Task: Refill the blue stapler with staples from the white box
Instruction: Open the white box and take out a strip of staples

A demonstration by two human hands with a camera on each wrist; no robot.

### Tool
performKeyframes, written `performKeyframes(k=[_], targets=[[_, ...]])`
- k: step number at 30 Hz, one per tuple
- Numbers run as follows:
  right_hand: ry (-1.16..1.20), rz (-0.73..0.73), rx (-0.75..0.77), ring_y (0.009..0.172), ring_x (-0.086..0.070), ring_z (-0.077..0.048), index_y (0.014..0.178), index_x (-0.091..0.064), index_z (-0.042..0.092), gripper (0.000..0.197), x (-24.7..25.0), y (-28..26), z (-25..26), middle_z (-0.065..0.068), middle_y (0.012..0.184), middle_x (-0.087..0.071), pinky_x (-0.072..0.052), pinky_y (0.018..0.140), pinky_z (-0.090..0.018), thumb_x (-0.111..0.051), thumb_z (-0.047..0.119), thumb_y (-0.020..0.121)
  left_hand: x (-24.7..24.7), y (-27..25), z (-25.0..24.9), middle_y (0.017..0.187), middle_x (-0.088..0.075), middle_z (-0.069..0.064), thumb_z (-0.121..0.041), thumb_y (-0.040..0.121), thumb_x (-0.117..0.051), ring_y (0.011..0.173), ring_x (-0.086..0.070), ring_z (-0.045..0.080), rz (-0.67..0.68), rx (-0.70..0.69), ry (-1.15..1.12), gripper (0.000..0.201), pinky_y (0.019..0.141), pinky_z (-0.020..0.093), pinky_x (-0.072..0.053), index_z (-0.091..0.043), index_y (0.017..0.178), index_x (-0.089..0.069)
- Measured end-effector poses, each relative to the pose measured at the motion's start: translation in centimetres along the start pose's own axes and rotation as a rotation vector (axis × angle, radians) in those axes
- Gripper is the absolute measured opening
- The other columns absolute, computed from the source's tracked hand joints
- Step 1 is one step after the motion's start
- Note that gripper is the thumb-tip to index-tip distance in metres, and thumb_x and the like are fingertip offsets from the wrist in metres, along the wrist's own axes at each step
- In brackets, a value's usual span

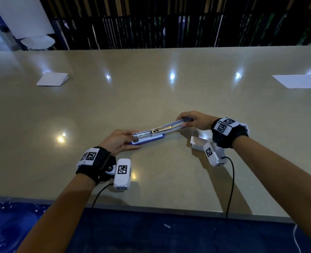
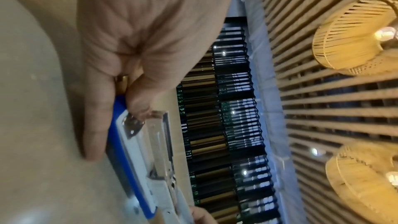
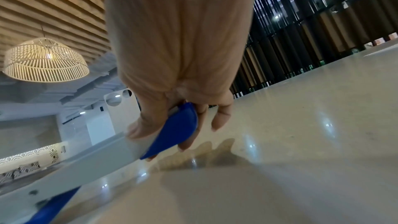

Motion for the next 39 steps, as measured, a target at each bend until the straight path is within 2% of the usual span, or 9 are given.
performKeyframes(k=[5,7,11,16,18,22,27,33,39], targets=[[-0.097,0.049,-0.024,0.099,-0.052,-0.024,0.117,-0.061,0.004,0.027,-0.7,1.0,-0.2,-0.014,0.109,-0.06,-0.04,0.088,-0.036,-0.058,0.012,0.09,0.2,-0.7,-1.0,0.082,-0.063,0.013,0.018,0.085,-0.049,0.071,-0.059,0.018,0.028,-0.126,0.415,0.03,0.052,0.021,-0.058,-0.006,0.092,-0.066],[-0.219,-0.013,-0.071,0.114,-0.043,-0.027,0.117,-0.063,0.016,0.028,-0.4,1.1,-0.8,-0.007,0.121,-0.053,-0.033,0.099,-0.043,-0.058,0.023,0.09,0.1,-0.8,-2.3,0.083,-0.069,0.017,0.008,0.075,-0.063,0.07,-0.063,0.02,0.007,-0.287,0.616,0.03,0.063,0.026,-0.055,-0.02,0.078,-0.073],[-0.304,-0.073,-0.129,0.12,-0.035,-0.029,0.117,-0.063,0.026,0.028,-0.1,0.6,-1.2,-0.004,0.128,-0.045,-0.026,0.099,-0.044,-0.054,0.033,0.092,0.7,-1.5,-3.8,0.097,-0.057,0.004,-0.017,0.063,-0.081,0.094,-0.058,0.024,-0.1,-0.464,0.935,0.029,0.084,0.035,-0.05,-0.042,0.072,-0.067],[-0.284,-0.095,-0.148,0.118,-0.037,-0.028,0.122,-0.06,0.031,0.031,-0.2,0.3,-1.4,-0.005,0.124,-0.047,-0.027,0.1,-0.047,-0.052,0.036,0.092,-1.7,-3.2,-4.9,0.091,-0.06,0.0,-0.005,0.077,-0.072,0.078,-0.056,0.013,-0.077,-0.518,1.005,0.015,0.067,0.02,-0.043,-0.015,0.089,-0.072],[-0.281,-0.094,-0.163,0.119,-0.037,-0.028,0.125,-0.059,0.031,0.033,-0.2,0.1,-1.4,-0.005,0.125,-0.047,-0.027,0.1,-0.046,-0.051,0.036,0.093,-2.9,-3.5,-4.6,0.102,-0.06,0.001,-0.003,0.084,-0.063,0.09,-0.059,0.016,-0.009,-0.471,1.066,0.027,0.074,0.019,-0.046,-0.008,0.109,-0.07],[-0.272,-0.096,-0.183,0.119,-0.037,-0.029,0.126,-0.058,0.032,0.034,-0.3,-0.2,-1.2,-0.007,0.125,-0.047,-0.027,0.101,-0.046,-0.051,0.035,0.093,-4.5,-3.3,-3.4,0.119,-0.056,0.01,-0.008,0.077,-0.062,0.11,-0.054,0.024,0.149,-0.355,1.339,0.056,0.096,0.035,-0.044,-0.014,0.133,-0.055],[-0.255,-0.132,-0.229,0.12,-0.036,-0.029,0.128,-0.056,0.033,0.039,0.1,-1.3,-1.1,-0.007,0.125,-0.045,-0.027,0.102,-0.046,-0.053,0.041,0.09,-5.3,-2.6,-3.4,0.133,-0.054,0.007,-0.044,0.076,-0.065,0.119,-0.053,0.025,0.044,-0.312,1.322,0.073,0.101,0.039,-0.044,-0.018,0.141,-0.044],[-0.065,-0.22,-0.268,0.112,-0.04,-0.021,0.124,-0.049,0.025,0.05,0.7,-4.6,-2.4,-0.002,0.117,-0.044,-0.037,0.104,-0.049,-0.062,0.048,0.082,-6.8,-1.6,-4.0,0.129,-0.058,0.008,-0.038,0.081,-0.065,0.12,-0.054,0.027,-0.048,-0.383,1.315,0.059,0.1,0.044,-0.045,-0.017,0.135,-0.05],[-0.117,-0.023,-0.352,0.105,-0.045,-0.019,0.124,-0.049,0.017,0.062,-2.4,-7.9,-3.7,-0.002,0.114,-0.047,-0.04,0.089,-0.029,-0.075,0.039,0.073,-11.6,-2.7,-5.0,0.129,-0.049,0.004,-0.033,0.081,-0.065,0.125,-0.039,0.025,-0.058,-0.555,1.344,0.051,0.102,0.04,-0.034,-0.02,0.13,-0.053]])
Point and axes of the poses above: each hand's wrist, its own y-axis towards the middle knuckle, its own x-axis out of the back of the hand, z = x × y, the point moved 10 cm from there along y, towards the middle knuckle
